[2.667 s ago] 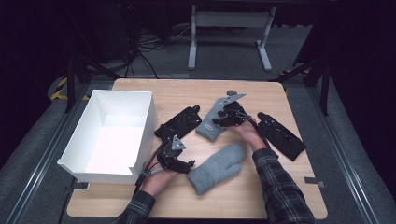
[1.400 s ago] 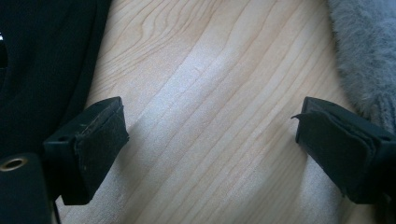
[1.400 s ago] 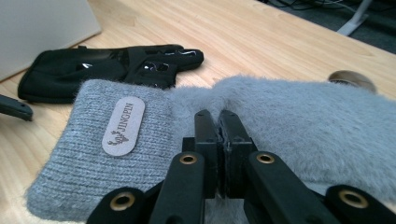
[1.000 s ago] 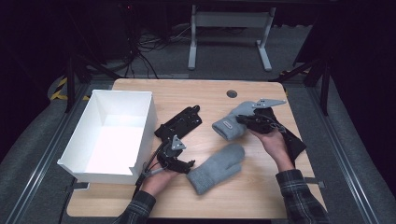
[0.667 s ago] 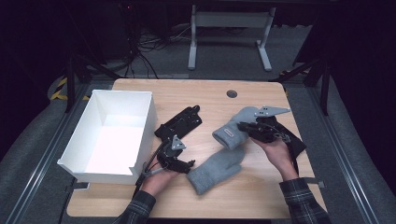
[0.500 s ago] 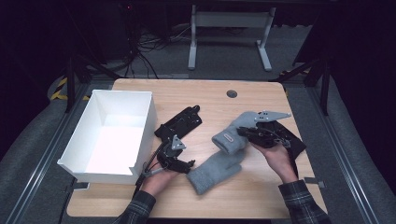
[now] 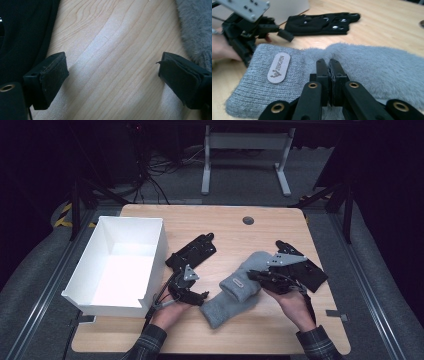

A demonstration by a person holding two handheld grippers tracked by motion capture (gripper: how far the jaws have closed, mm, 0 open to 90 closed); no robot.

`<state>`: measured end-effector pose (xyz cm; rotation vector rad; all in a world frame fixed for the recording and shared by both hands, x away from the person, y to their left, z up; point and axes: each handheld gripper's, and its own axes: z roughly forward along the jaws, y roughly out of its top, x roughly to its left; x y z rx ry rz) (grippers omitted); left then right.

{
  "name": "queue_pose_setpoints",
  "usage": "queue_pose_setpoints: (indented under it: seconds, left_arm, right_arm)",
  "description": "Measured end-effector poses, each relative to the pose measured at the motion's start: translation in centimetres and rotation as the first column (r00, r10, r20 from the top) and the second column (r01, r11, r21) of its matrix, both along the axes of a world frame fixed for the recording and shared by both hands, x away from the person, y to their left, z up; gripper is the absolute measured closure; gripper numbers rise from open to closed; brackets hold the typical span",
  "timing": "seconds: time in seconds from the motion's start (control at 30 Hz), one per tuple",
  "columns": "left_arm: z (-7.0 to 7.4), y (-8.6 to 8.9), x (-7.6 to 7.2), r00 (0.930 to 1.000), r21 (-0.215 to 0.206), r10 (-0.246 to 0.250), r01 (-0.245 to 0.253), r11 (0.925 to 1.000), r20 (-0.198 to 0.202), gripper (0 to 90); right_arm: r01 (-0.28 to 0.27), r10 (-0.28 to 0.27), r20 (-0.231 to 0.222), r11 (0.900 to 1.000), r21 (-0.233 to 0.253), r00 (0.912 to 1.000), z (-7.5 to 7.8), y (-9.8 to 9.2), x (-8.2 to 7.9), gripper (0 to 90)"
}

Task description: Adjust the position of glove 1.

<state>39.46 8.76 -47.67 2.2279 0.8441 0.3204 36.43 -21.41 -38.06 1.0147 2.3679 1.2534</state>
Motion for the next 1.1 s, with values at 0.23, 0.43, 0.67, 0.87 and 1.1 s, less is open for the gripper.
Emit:
queue_pose_setpoints:
  seconds: [0.23, 0.43, 0.67, 0.87, 1.1]
  left_arm:
    - [0.0, 0.0, 0.0, 1.0, 0.0, 0.001, -0.001, 1.0, 0.0, 9.3]
    - [0.0, 0.0, 0.0, 1.0, -0.002, 0.002, -0.002, 1.0, 0.0, 9.3]
    - [0.0, 0.0, 0.0, 1.0, 0.0, 0.0, 0.0, 1.0, 0.0, 9.3]
    - [0.0, 0.0, 0.0, 1.0, 0.001, 0.0, 0.0, 1.0, 0.0, 9.3]
    - [0.0, 0.0, 0.0, 1.0, 0.001, 0.004, -0.004, 1.0, 0.002, 9.7]
  right_arm:
    - [-0.026, 0.025, -0.008, 0.999, -0.021, 0.9996, -0.5, 2.2, -1.6, 88.4]
    - [-0.04, 0.04, -0.014, 0.999, -0.029, 0.9991, -0.9, 3.4, -2.4, 88.4]
    - [-0.055, 0.053, -0.036, 0.998, -0.036, 0.9979, -1.8, 4.7, -2.8, 87.7]
    - [-0.071, 0.068, -0.048, 0.996, -0.056, 0.9965, -2.6, 5.1, -2.8, 76.3]
    - [-0.014, 0.014, 0.004, 1.0, -0.026, 0.9999, -1.4, 2.0, -2.1, 72.2]
